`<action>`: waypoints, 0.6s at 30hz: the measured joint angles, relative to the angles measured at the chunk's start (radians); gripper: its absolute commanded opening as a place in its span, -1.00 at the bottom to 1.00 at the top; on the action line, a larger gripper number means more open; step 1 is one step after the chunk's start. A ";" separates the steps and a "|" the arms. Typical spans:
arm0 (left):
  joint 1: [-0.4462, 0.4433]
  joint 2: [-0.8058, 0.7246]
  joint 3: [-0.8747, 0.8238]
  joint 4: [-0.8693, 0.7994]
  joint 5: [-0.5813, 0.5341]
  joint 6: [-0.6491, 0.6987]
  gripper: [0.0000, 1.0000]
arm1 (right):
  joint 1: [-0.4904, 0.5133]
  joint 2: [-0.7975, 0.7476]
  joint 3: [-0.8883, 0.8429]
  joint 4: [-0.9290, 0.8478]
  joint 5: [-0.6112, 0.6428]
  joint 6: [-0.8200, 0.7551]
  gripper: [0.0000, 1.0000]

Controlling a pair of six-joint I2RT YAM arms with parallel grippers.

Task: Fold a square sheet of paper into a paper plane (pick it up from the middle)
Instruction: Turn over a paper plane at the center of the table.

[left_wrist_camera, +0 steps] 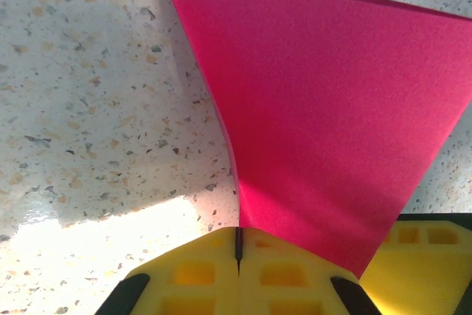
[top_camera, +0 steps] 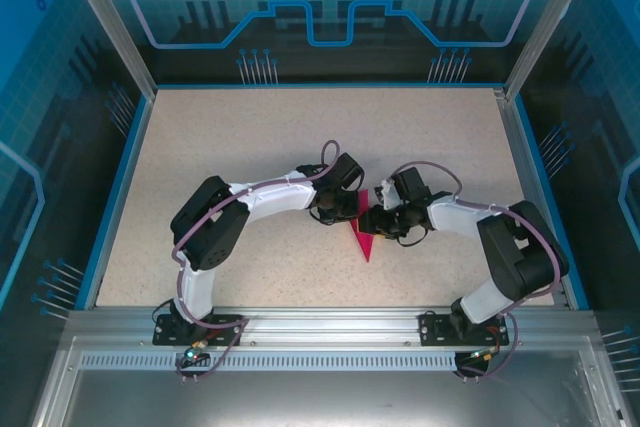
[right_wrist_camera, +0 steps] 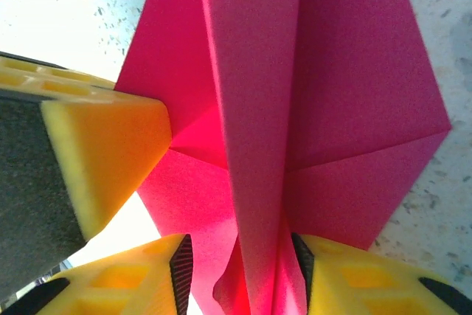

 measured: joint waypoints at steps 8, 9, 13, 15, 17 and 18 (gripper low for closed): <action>0.000 0.000 0.000 0.000 0.000 0.000 -0.92 | 0.008 0.019 0.019 -0.027 0.039 -0.003 -0.43; 0.000 0.000 0.000 0.000 0.000 0.000 -0.92 | 0.009 0.020 0.019 -0.029 0.040 -0.004 -0.47; 0.000 0.000 0.000 0.000 0.000 -0.002 -0.90 | 0.014 0.021 0.023 -0.042 0.046 -0.008 -0.55; 0.000 -0.004 -0.004 0.004 0.000 -0.003 -0.89 | 0.021 0.021 0.032 -0.056 0.052 -0.014 -0.63; 0.000 -0.010 -0.010 0.008 0.000 -0.003 -0.78 | 0.028 0.024 0.048 -0.076 0.062 -0.019 -0.67; 0.000 -0.016 -0.015 0.014 0.002 -0.005 -0.72 | 0.034 0.024 0.056 -0.085 0.068 -0.023 -0.70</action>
